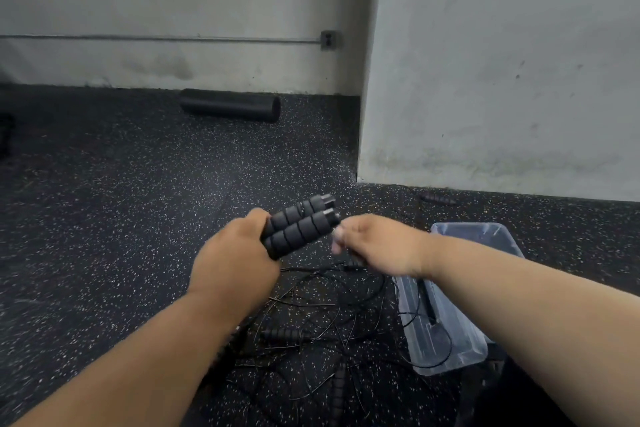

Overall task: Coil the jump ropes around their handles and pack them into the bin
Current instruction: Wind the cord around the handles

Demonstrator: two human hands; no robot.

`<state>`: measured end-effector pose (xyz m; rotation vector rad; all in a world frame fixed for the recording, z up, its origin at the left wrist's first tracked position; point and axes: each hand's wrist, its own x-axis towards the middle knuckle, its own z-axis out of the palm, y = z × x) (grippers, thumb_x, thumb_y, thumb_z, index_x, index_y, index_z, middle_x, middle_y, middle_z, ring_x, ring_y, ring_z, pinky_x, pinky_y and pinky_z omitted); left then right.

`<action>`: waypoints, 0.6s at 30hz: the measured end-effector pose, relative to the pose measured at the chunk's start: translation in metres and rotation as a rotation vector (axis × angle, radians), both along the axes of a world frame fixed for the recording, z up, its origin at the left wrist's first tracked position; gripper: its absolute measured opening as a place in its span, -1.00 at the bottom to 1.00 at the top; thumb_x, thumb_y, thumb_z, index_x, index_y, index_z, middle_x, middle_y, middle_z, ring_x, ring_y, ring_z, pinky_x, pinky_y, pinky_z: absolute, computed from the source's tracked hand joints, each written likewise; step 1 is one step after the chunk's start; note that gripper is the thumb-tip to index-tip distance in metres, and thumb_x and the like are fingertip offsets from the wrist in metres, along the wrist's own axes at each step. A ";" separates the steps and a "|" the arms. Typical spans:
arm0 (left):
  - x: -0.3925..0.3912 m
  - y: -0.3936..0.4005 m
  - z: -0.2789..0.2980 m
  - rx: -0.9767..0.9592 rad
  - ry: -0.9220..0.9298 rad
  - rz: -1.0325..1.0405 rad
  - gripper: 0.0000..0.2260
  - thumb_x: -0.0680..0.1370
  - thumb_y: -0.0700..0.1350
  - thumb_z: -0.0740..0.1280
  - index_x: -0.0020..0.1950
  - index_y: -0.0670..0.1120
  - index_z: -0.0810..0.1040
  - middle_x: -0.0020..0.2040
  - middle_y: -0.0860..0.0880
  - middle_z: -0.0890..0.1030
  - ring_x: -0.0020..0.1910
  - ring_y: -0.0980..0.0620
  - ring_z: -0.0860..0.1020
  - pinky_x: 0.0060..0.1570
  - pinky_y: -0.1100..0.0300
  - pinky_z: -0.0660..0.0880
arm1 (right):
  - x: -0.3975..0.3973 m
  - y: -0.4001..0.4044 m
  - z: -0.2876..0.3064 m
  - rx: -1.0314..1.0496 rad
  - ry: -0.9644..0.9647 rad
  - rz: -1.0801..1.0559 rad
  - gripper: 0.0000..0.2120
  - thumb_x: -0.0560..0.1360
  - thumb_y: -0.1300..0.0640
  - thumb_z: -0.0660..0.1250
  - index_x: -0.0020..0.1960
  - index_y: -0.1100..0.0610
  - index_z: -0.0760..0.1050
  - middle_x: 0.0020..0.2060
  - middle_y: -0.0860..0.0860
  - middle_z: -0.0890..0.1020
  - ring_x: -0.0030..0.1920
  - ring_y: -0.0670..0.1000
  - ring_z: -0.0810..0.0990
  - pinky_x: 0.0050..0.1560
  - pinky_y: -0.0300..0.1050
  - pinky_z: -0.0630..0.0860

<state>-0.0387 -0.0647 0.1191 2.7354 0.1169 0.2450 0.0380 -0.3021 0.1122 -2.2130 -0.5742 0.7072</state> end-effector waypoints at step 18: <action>0.014 0.005 -0.020 0.159 0.405 0.100 -0.89 0.51 -0.10 0.32 -0.02 0.04 0.42 -0.17 0.08 0.58 -0.19 0.03 0.56 -0.17 0.12 0.52 | -0.039 0.004 0.036 -0.278 -0.470 0.522 -0.66 0.67 -0.08 0.28 -0.23 0.02 0.43 -0.35 -0.06 0.52 -0.33 -0.07 0.49 -0.22 -0.08 0.47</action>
